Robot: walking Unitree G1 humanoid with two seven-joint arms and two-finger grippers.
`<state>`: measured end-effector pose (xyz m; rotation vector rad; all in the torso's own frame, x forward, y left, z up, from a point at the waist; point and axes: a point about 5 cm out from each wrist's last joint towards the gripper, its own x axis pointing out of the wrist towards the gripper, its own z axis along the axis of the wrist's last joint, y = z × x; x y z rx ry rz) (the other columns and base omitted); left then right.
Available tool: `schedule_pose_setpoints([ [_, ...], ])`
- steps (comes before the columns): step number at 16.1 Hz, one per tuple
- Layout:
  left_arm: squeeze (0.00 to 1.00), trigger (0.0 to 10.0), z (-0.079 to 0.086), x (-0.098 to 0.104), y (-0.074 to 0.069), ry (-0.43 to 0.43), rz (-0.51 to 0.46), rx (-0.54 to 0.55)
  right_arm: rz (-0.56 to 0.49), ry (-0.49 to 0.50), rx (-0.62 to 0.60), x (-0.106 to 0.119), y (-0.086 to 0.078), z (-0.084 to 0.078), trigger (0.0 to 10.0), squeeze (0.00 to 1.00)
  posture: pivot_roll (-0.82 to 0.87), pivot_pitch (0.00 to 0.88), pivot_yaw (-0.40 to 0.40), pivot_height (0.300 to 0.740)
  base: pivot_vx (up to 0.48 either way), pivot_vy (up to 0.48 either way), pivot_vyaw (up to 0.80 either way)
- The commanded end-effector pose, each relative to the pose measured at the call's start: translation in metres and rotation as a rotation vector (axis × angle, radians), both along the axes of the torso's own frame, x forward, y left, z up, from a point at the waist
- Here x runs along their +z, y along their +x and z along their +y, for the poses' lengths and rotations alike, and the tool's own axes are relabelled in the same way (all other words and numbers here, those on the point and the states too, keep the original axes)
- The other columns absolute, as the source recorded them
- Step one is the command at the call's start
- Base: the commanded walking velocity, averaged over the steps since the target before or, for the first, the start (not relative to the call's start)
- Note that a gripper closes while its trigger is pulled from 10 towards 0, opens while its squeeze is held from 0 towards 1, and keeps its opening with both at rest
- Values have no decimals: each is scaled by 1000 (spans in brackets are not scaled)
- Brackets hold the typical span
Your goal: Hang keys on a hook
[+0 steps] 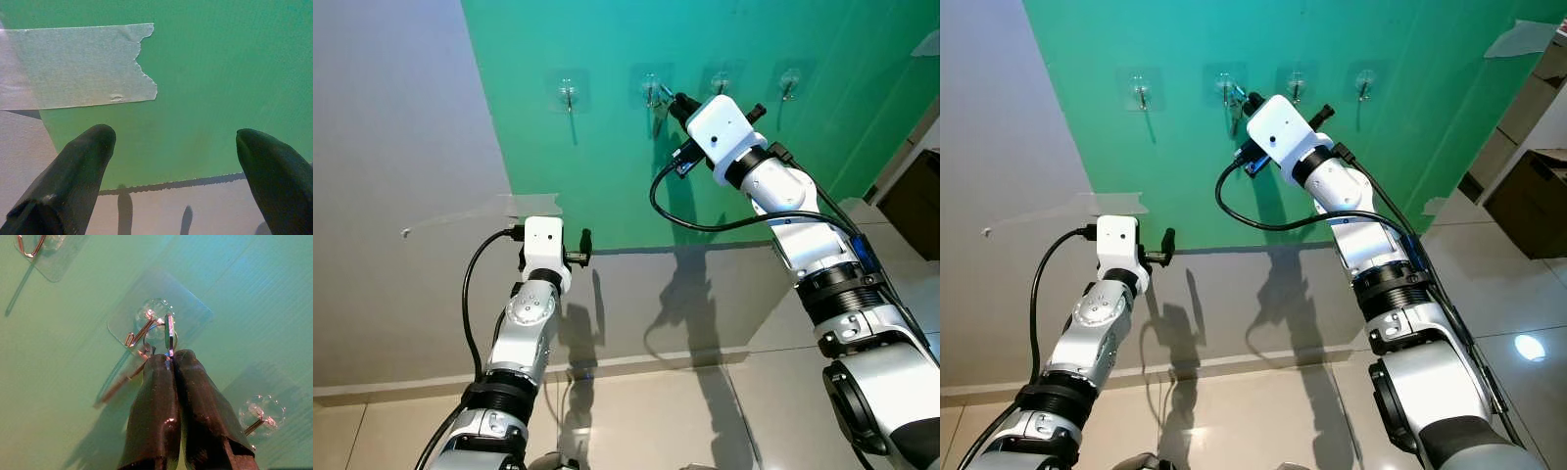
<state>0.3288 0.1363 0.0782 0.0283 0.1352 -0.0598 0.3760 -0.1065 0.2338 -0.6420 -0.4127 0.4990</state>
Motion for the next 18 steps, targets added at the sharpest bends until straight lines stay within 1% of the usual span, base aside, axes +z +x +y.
schedule_pose_setpoints([
  [1, 0, 10000, -1, 3, 3, 1, -14, -3, -13, -5, -6, 5, -1, -3, 10000, 0, -68, 0, -4, 740, 0, 0, 0],
  [3, 0, 10000, -2, 4, 3, 0, -16, -4, -16, -15, -12, 3, -2, -4, 10000, 0, -70, 0, -3, 740, 0, 0, 0],
  [5, 0, 10000, -2, 4, 3, -1, -16, -5, -23, -48, -15, -1, -3, -4, 10000, 0, -71, 0, -2, 740, 0, 0, 0],
  [7, 0, 10000, -2, 4, 3, 0, -17, -5, -32, -110, -10, -7, -5, -2, 10000, 0, -70, 0, -2, 740, 0, 0, 0],
  [9, 0, 10000, -1, 4, 3, 0, -17, -4, -35, -127, -12, -9, -5, -2, 10000, 0, -69, 0, -3, 740, 0, 0, 0],
  [12, 0, 10000, -1, 5, 4, 0, -20, -1, -38, -131, -11, -9, -5, -1, 10000, 0, -66, 0, -6, 740, 0, 0, 0],
  [15, 0, 10000, 0, 5, 4, 0, -22, 2, -35, -105, -8, -5, -4, 0, 10000, 0, -62, 0, -8, 740, 0, 0, 0],
  [18, 0, 10000, 1, 6, 4, 2, -25, 7, -48, -111, -6, -3, -3, 1, 10000, 0, -54, 0, -12, 740, 0, 0, 0],
])
